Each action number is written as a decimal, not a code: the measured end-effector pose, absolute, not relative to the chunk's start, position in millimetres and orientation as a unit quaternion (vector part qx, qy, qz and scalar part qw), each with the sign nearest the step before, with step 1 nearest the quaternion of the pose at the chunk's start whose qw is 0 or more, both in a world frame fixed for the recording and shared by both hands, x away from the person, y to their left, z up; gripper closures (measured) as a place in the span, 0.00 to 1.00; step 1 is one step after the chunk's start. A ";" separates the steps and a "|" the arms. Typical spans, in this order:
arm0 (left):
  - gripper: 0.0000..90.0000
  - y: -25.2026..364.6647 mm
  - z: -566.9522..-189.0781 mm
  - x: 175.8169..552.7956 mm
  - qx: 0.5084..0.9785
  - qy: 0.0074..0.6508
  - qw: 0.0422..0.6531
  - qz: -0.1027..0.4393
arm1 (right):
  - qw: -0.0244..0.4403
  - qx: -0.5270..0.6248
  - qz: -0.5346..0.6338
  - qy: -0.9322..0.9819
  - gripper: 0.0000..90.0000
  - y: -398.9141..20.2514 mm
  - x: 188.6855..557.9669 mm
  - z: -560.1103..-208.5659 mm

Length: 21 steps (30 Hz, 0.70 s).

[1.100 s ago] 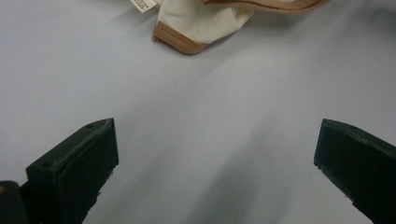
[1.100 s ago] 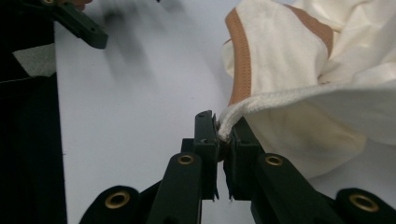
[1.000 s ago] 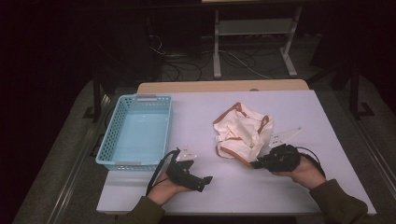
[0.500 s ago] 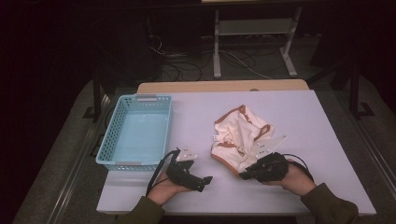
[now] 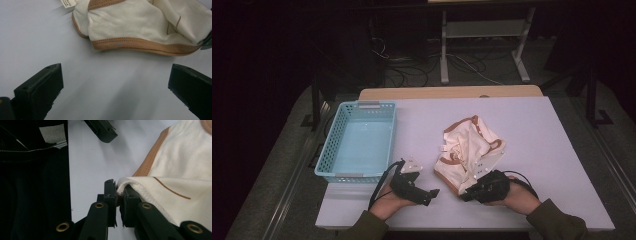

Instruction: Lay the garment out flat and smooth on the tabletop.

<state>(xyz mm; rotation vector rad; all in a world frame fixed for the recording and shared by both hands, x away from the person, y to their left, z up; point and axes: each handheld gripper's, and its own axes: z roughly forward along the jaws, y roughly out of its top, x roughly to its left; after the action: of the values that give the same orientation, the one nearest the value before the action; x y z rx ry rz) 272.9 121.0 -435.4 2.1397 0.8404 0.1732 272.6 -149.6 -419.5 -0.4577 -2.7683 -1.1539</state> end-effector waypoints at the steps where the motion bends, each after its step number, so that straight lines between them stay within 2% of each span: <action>1: 0.00 120.9 -435.4 272.9 0.848 0.333 0.406 0.069 | 0.057 -0.151 -0.380 -0.911 0.92 -148.4 271.8 -420.2; 21: 0.00 120.7 -436.1 273.4 0.850 0.332 0.404 0.067 | 0.072 -0.127 -0.350 -0.925 0.92 -129.2 263.9 -434.9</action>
<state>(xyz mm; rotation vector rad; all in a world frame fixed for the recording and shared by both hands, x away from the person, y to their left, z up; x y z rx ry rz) 273.4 120.7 -436.1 2.1467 0.8382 0.1680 263.9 -129.2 -434.9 -0.3808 -2.7816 -1.0510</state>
